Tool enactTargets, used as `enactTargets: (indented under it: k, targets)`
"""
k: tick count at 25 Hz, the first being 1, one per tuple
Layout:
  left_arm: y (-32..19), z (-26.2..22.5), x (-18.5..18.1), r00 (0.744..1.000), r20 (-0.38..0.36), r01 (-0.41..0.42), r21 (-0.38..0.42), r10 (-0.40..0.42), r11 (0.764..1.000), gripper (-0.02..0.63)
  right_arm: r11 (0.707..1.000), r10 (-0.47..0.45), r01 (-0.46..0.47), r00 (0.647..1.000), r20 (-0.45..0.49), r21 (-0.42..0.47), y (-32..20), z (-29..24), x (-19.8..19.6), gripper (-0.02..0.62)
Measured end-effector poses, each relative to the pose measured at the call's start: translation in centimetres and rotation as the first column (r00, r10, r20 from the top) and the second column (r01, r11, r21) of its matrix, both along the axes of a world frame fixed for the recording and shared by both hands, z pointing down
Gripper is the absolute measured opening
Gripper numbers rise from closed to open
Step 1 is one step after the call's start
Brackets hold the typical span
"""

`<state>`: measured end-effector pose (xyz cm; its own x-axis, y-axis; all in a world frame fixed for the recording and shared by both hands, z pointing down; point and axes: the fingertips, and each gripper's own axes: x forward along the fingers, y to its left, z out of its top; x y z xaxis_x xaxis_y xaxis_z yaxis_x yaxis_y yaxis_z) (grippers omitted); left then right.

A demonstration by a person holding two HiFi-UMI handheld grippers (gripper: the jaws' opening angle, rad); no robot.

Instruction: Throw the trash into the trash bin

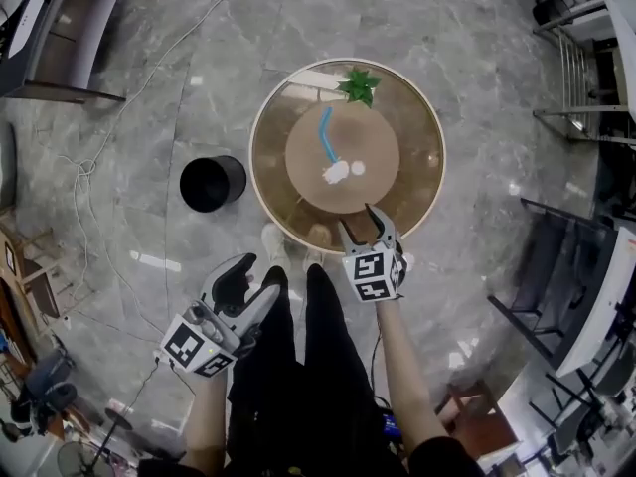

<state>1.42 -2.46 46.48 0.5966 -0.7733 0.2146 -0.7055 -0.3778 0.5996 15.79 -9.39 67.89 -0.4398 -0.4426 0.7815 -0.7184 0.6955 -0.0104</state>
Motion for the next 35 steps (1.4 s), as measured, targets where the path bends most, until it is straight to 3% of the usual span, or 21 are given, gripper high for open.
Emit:
enactTargets:
  k: [4, 10, 20, 22, 26, 35]
  targets:
    - [-0.5, 3.9, -0.7, 0.998, -0.056, 0.030, -0.058, -0.033, 0.998, 0.213, 0.999, -0.020, 0.018, 0.998, -0.057, -0.035, -1.4, 5.4, -1.2, 0.262]
    - [-0.1, 7.5, -0.8, 0.994, -0.104, 0.006, -0.107, -0.018, 0.994, 0.213, 0.997, 0.012, -0.021, 0.992, -0.125, -0.072, -3.7, 12.6, -2.8, 0.224]
    - [1.1, 10.2, -2.9, 0.990, -0.133, 0.014, -0.179, -0.038, 0.984, 0.213, 0.992, -0.054, 0.023, 0.967, -0.248, -0.125, -4.1, 18.4, -4.6, 0.172]
    - [0.8, 10.4, -3.8, 0.989, -0.135, 0.034, -0.185, -0.059, 0.982, 0.213, 0.992, -0.052, 0.018, 0.962, -0.268, -0.127, -4.4, 19.0, -4.5, 0.152]
    - [0.7, 10.7, -5.2, 0.982, -0.153, 0.081, -0.198, -0.112, 0.977, 0.213, 0.997, -0.037, 0.013, 0.950, -0.309, -0.080, -5.5, 18.7, -4.0, 0.012]
    - [1.2, 10.1, -6.7, 0.967, -0.177, 0.148, -0.191, -0.182, 0.970, 0.213, 0.997, -0.075, 0.078, 0.965, -0.252, 0.000, -4.9, 13.3, -7.1, 0.005]
